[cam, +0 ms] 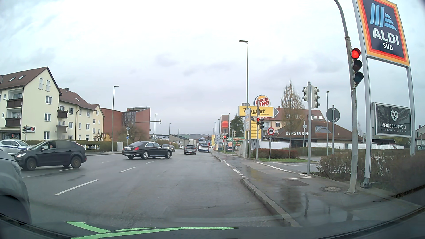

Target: Follow the waypoints while adhering to traffic rules and regulations

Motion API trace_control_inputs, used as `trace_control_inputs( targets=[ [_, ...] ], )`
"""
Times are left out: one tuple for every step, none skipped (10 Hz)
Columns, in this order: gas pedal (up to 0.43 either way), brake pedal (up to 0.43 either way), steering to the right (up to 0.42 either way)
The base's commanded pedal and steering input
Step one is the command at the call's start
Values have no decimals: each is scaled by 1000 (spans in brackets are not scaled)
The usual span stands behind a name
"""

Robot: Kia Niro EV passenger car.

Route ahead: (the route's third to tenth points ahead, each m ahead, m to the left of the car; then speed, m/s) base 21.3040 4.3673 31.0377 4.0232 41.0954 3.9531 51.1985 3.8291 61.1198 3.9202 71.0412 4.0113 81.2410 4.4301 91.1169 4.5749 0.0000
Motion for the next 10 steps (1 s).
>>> trace_control_inputs(
  targets=[
    [0, 341, 0],
    [0, 348, 0],
    [0, 348, 0],
    [0, 341, 0],
    [0, 341, 0],
    [0, 341, 1],
    [0, 341, 0],
    [0, 341, 0],
    [0, 348, 1],
    [0, 341, 0]
  ],
)
